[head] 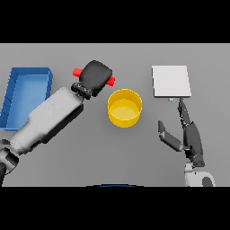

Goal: Pick up the red beaker and tilt it to pour out 1 green nut into yellow bowl. Pick up the yellow bowl and place it on the metallic measuring scale.

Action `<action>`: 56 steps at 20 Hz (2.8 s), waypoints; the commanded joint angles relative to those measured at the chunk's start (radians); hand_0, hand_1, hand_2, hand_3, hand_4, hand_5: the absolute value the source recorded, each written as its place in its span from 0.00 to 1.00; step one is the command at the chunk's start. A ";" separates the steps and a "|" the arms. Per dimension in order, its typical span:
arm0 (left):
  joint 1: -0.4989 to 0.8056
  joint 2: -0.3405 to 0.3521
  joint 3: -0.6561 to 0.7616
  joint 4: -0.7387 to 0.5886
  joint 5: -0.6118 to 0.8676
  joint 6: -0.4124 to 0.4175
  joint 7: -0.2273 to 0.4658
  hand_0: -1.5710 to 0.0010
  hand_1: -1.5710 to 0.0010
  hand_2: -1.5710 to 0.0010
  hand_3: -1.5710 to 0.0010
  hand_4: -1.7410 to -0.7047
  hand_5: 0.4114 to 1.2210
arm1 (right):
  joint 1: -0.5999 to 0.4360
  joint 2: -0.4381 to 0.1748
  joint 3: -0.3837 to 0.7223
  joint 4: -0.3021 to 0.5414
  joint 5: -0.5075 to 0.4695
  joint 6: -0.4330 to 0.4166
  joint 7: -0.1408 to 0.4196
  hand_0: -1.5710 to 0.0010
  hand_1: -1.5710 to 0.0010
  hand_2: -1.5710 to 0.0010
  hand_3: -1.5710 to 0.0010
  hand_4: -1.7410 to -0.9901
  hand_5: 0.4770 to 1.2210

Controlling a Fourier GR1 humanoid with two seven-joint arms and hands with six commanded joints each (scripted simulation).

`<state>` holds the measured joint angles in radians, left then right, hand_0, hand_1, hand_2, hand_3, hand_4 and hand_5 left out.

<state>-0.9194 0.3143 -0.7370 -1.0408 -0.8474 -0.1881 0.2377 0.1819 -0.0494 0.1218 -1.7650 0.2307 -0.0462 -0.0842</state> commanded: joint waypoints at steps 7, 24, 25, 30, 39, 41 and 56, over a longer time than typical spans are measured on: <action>-0.128 -0.021 -0.193 0.089 -0.109 -0.094 -0.097 0.00 0.00 0.00 0.05 0.01 1.00 | -0.009 0.013 -0.020 0.029 -0.038 0.003 -0.031 1.00 1.00 1.00 1.00 0.60 0.22; -0.368 -0.061 -0.523 0.216 -0.277 -0.182 -0.230 0.00 0.00 0.00 0.00 0.01 1.00 | -0.015 0.012 -0.011 0.037 0.031 -0.043 -0.003 1.00 1.00 1.00 1.00 0.71 0.15; -0.381 -0.055 -0.541 0.223 -0.283 -0.174 -0.252 0.00 0.00 0.00 0.00 0.01 1.00 | -0.012 0.016 -0.008 0.046 0.030 -0.041 -0.021 1.00 1.00 1.00 1.00 0.71 0.15; -0.465 -0.046 -0.576 0.244 -0.284 -0.170 -0.297 0.00 0.00 0.00 0.00 0.01 1.00 | -0.007 0.007 -0.006 0.037 0.049 -0.050 -0.021 1.00 1.00 1.00 1.00 0.71 0.15; -0.703 0.067 -0.386 0.417 -0.121 -0.099 -0.285 0.00 0.00 0.04 0.17 0.03 1.00 | -0.027 0.015 -0.015 0.053 0.004 -0.028 -0.038 1.00 1.00 1.00 1.00 0.74 0.16; -0.710 0.093 -0.305 0.481 -0.039 -0.090 -0.250 0.00 0.00 0.02 0.11 0.02 1.00 | -0.041 0.009 -0.027 0.054 -0.021 -0.016 -0.039 1.00 1.00 1.00 1.00 0.73 0.16; -0.149 0.451 0.216 0.256 0.716 0.354 0.141 0.00 0.00 0.00 0.08 0.00 1.00 | -0.052 -0.019 -0.019 0.093 -0.005 0.001 -0.071 1.00 1.00 1.00 1.00 0.70 0.18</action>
<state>-1.0657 0.7659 -0.5217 -0.7842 -0.1285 0.1652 0.3757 0.1297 -0.0684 0.1032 -1.6725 0.2257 -0.0449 -0.1552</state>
